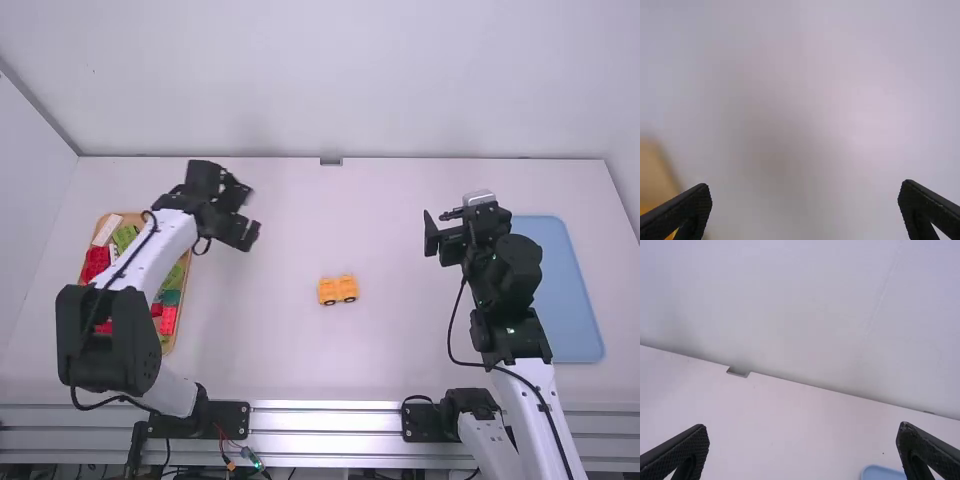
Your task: Assemble lego blocks to make yellow taxi
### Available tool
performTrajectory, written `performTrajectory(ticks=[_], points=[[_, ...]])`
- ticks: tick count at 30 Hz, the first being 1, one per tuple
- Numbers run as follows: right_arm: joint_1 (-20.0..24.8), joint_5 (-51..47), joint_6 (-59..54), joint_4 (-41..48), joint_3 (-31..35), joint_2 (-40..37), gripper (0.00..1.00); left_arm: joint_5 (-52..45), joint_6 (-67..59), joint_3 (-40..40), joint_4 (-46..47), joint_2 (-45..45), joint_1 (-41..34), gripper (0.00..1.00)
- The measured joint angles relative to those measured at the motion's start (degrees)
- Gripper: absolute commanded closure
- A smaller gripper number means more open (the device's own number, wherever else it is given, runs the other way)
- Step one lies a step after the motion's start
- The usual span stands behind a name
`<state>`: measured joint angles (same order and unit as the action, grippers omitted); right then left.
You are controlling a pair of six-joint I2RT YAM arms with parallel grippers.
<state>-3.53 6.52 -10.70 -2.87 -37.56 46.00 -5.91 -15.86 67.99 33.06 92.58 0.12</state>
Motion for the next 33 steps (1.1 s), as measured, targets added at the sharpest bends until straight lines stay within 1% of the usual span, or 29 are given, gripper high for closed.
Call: performTrajectory(ticks=[2,3,4,8,11,14,17,18,19,22,23,24,25,27,28,29,31,32,33], points=[[0.0,0.2,0.0,-0.1,0.0,0.0,0.01,4.0,9.5,0.0,3.7,0.0,5.8,0.01],[0.0,0.0,0.0,-0.1,0.0,0.0,0.01,4.7,10.5,0.0,4.3,0.0,6.5,0.01],[0.0,0.0,0.0,-0.4,0.0,0.0,0.01,6.9,14.0,0.0,7.1,0.0,9.4,0.01],[0.0,0.1,0.0,-1.0,0.0,0.0,0.01,11.4,17.1,0.0,11.2,0.0,16.1,0.01],[0.0,0.1,0.0,-1.4,0.0,0.0,0.01,12.9,17.4,-0.8,10.4,-0.2,19.7,0.01],[0.0,0.1,0.0,-2.1,0.0,0.0,0.01,14.8,18.9,-3.9,9.9,-1.6,24.1,0.01],[0.0,-0.1,0.0,-2.8,0.0,0.0,0.01,16.6,20.7,-8.3,9.2,-4.5,30.0,0.01],[0.0,0.0,0.0,-3.0,0.0,0.0,0.01,16.6,20.7,-8.4,9.1,-4.6,30.2,0.01],[0.0,0.0,0.0,-3.4,0.0,0.0,0.01,16.9,20.0,-10.4,8.2,-6.0,32.9,0.01],[0.0,0.1,0.0,-4.5,0.0,0.0,0.01,16.3,18.2,-13.6,5.8,-7.7,37.6,0.01],[0.0,0.0,0.0,-4.8,0.0,0.0,0.01,15.5,17.5,-14.4,5.1,-7.9,39.0,0.04],[0.0,0.1,0.0,-5.2,0.0,0.0,0.01,14.4,16.6,-15.2,4.5,-8.0,40.5,0.10],[0.0,0.0,0.0,-5.5,0.0,0.0,0.01,12.7,15.1,-16.3,3.9,-7.9,42.6,0.21],[0.0,0.1,0.0,-5.9,0.0,0.0,0.01,10.4,12.5,-17.7,3.7,-7.9,45.2,0.16],[0.0,0.0,0.0,-6.1,0.0,0.0,0.01,9.3,11.1,-18.3,3.7,-7.9,46.5,0.17],[0.0,0.1,0.0,-6.3,0.0,0.0,0.01,8.9,10.3,-18.5,3.7,-7.9,47.0,0.19],[0.0,1.0,0.0,-7.0,0.0,0.0,0.01,7.6,7.1,-19.5,3.2,-7.6,48.8,0.27],[0.0,1.6,0.0,-7.7,0.0,0.0,0.01,7.2,6.1,-19.8,2.6,-7.2,49.1,0.32],[0.0,2.0,0.0,-8.1,0.0,0.1,0.01,6.8,5.5,-20.1,2.1,-7.0,49.2,0.35]])
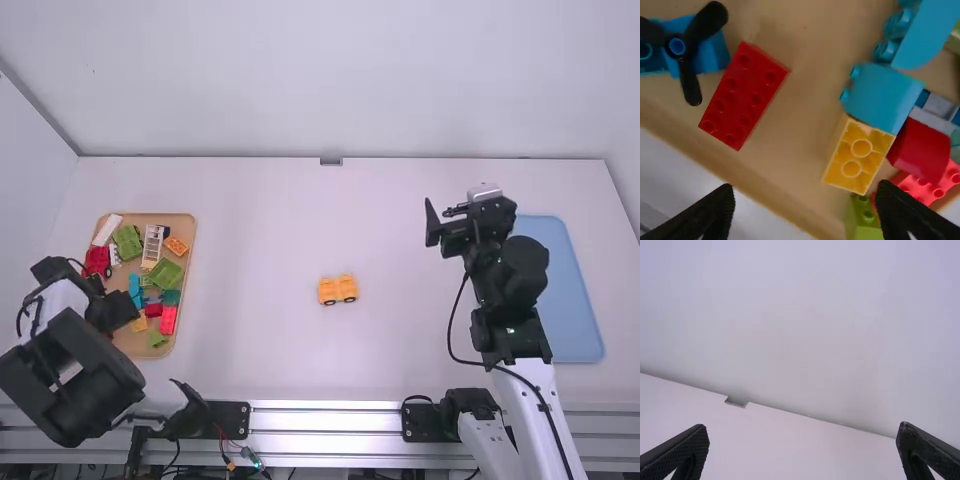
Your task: Assemble lego blocks to make yellow taxi
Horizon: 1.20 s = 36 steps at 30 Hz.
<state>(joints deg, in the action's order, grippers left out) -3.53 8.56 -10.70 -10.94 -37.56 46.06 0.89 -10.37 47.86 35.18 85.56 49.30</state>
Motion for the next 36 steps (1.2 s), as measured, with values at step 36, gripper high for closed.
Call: performTrajectory(ticks=[36], points=[[-0.2,7.9,0.0,-5.2,0.0,4.7,0.01,-6.7,-10.3,-1.0,-3.1,4.3,-1.5,0.48]])
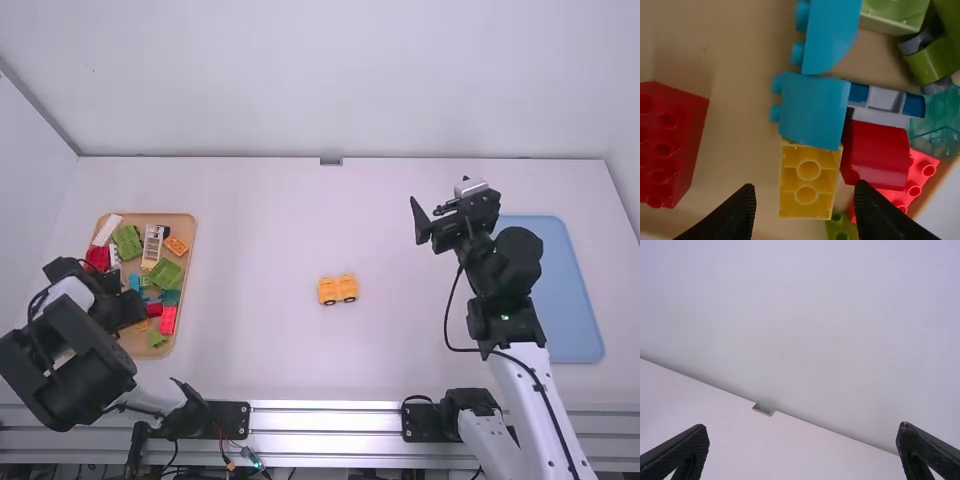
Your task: Assemble lego blocks to make yellow taxi
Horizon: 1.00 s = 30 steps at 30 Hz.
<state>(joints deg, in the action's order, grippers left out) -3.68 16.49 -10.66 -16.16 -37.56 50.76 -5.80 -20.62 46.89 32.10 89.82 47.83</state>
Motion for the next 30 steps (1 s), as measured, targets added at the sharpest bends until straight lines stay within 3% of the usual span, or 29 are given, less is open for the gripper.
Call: performTrajectory(ticks=[7,15,21,30], points=[[-2.3,0.1,0.0,-0.9,0.0,0.0,0.01,0.5,0.0,-0.3,0.1,0.0,0.0,0.50],[-1.3,0.2,0.0,-0.8,0.0,0.0,0.01,2.3,0.3,-0.3,-1.0,4.1,-2.2,0.48],[-1.5,0.0,0.0,-0.8,0.0,0.0,0.01,5.4,1.6,-0.3,0.1,5.7,-4.5,0.43],[-1.3,0.1,0.0,-1.2,0.0,0.0,0.01,8.0,6.1,-0.3,-1.0,5.7,-3.4,0.54]])
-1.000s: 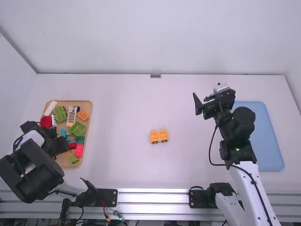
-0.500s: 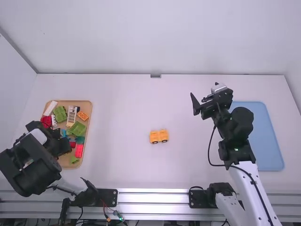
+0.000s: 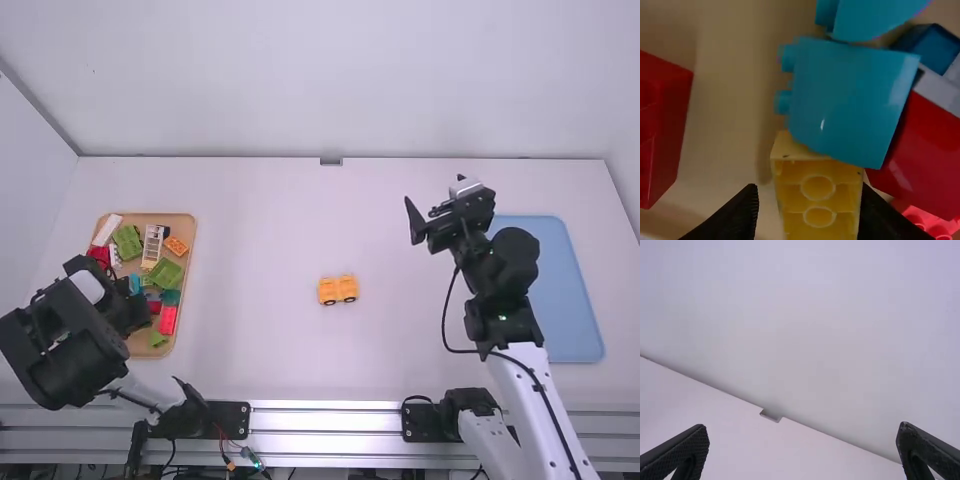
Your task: Assemble lego blocks to make yellow taxi
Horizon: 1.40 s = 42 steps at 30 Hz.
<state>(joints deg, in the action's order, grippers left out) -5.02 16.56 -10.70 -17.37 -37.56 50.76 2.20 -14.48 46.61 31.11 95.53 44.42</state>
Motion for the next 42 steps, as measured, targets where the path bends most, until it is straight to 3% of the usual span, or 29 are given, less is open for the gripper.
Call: performTrajectory(ticks=[7,13,15,16,17,22,28,36,42], points=[[-0.8,0.0,0.0,0.0,0.0,0.0,0.01,0.0,0.6,0.0,0.0,0.0,0.0,0.67],[-0.9,0.1,0.0,0.0,0.0,0.0,0.02,0.0,0.5,0.2,0.4,0.0,0.0,0.72],[-0.6,0.0,0.0,0.0,0.0,0.0,0.01,0.0,0.6,0.8,2.1,0.0,0.0,0.81],[-0.5,0.0,0.0,0.2,0.0,0.0,0.01,0.0,0.6,1.7,4.3,0.0,0.0,0.94],[-0.4,0.0,0.1,0.3,0.0,0.0,0.01,0.0,0.7,2.4,5.6,0.0,0.0,0.98],[-1.1,1.3,0.1,0.3,0.0,0.0,0.01,-2.1,2.8,10.1,13.7,0.0,0.0,0.98],[-3.6,3.6,0.1,-3.5,-0.1,2.5,0.01,-11.1,0.9,13.6,13.2,-2.5,-1.1,0.98],[-3.7,11.9,2.5,-10.6,-0.1,11.9,0.01,-28.3,-6.6,13.5,3.2,-14.8,-14.5,0.98],[0.8,30.4,11.3,-18.6,-1.7,21.5,0.01,-43.1,-13.2,13.5,-10.5,-16.0,-34.7,0.98]])
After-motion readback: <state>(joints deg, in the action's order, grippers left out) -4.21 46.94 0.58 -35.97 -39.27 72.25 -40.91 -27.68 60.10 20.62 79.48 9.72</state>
